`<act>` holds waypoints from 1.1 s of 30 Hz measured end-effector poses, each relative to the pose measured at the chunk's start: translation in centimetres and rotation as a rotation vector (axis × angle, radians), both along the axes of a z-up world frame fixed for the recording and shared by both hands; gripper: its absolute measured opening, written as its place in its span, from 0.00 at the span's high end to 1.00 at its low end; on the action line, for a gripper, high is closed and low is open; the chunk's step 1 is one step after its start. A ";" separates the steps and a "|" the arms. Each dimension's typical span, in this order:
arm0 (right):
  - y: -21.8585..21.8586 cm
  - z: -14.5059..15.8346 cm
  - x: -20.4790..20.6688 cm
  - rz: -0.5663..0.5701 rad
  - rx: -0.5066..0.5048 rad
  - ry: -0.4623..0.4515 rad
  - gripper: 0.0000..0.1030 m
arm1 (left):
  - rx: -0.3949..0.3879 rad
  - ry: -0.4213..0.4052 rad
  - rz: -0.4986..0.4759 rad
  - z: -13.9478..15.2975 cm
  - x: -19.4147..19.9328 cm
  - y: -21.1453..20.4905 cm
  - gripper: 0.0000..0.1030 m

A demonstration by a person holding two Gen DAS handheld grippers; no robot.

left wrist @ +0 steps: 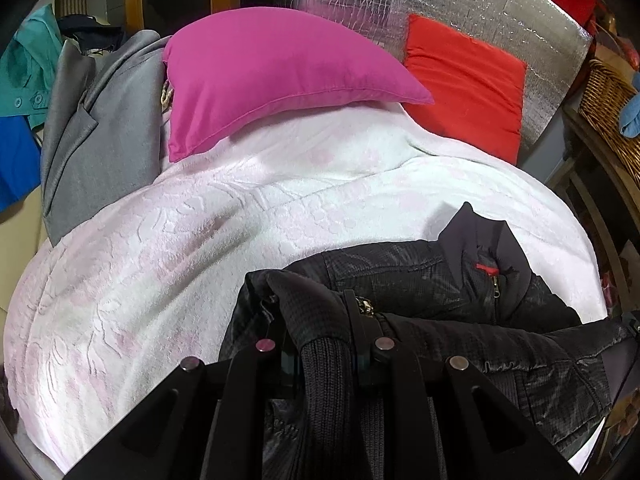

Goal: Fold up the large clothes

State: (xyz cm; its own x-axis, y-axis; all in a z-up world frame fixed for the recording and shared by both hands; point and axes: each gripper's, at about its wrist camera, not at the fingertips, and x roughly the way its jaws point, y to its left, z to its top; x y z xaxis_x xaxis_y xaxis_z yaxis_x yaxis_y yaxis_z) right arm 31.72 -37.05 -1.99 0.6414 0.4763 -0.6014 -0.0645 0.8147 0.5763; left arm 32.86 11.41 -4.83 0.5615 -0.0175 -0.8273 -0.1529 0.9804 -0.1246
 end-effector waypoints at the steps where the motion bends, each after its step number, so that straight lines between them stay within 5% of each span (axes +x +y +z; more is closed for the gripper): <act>1: 0.0 0.0 0.1 -0.001 0.001 0.001 0.86 | 0.001 0.001 0.000 0.0 0.0 0.0 0.83; 33: -0.2 -3.6 5.1 0.020 -0.002 0.116 0.86 | 0.039 0.076 0.004 -2.7 3.4 -0.4 0.83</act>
State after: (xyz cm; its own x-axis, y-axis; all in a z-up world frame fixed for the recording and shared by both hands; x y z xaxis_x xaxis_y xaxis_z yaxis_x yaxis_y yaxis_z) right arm 36.79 -37.21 -5.54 0.5577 0.4869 -0.6722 -0.0133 0.8150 0.5793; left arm 36.29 11.02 -7.56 0.4973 0.0180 -0.8674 -0.1645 0.9836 -0.0738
